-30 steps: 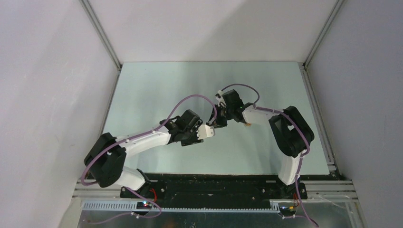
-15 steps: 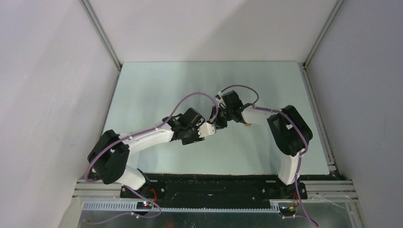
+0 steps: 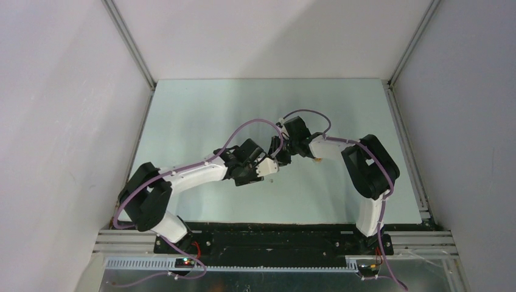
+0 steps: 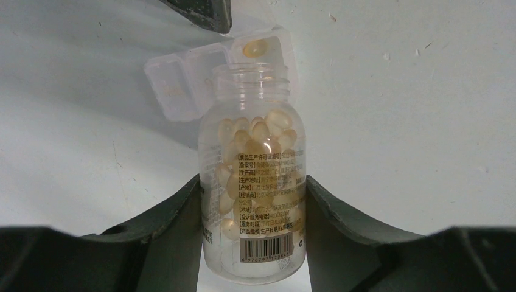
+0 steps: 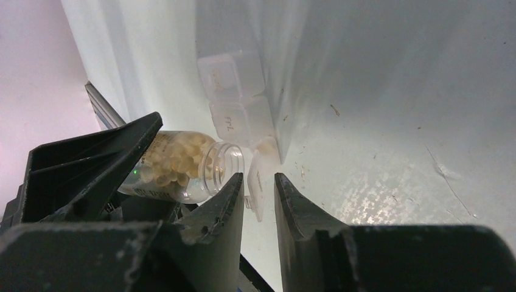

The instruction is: Sort the pills into containers

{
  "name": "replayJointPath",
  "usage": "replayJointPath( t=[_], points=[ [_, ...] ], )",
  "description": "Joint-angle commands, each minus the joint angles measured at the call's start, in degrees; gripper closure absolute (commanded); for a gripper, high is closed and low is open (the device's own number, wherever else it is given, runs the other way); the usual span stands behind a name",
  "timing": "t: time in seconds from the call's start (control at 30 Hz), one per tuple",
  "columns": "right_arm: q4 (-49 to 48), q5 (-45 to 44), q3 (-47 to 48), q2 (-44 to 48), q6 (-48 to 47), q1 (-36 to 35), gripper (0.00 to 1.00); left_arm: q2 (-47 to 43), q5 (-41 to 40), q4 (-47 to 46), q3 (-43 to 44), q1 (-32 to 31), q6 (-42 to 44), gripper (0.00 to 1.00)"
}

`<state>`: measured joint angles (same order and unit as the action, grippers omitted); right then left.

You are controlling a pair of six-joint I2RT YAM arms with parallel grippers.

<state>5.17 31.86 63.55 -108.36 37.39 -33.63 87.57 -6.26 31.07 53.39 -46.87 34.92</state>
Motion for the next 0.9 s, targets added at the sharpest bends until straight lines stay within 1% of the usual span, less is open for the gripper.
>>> replayJointPath(
  t=[0.0,0.33,0.57,0.87],
  points=[
    [-0.4,-0.1,-0.1,0.0,-0.9,0.1,0.71,-0.2,-1.5,-0.5,1.9,-0.3,-1.0,1.00],
    [-0.2,-0.2,-0.1,0.3,-1.0,0.2,0.71,-2.4,-1.1,-1.2,1.3,-0.3,-1.6,1.00],
    [0.0,-0.4,-0.1,0.5,-1.1,0.2,0.65,-4.4,-1.8,-0.4,1.2,-0.3,-1.2,1.00],
    [0.2,-0.8,-0.1,0.5,-1.0,0.4,0.63,-2.5,-4.6,2.1,3.6,-0.3,-1.0,1.00]
  ],
)
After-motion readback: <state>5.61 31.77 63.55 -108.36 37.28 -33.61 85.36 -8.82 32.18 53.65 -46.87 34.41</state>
